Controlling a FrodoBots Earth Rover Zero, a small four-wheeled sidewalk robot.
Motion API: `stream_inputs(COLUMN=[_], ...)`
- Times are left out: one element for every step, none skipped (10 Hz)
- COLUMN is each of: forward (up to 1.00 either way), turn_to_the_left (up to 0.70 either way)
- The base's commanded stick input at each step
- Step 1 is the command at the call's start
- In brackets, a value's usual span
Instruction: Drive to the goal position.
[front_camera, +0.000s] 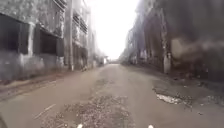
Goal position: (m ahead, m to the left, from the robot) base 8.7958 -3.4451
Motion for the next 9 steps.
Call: stream_inputs(forward=[0.70, 0.70, 0.70, 0.70, 0.70, 0.70, 0.70, 0.70, 0.70], turn_to_the_left=[0.00, 0.00, 0.00, 0.00, 0.00, 0.00, 0.00, 0.00, 0.00])
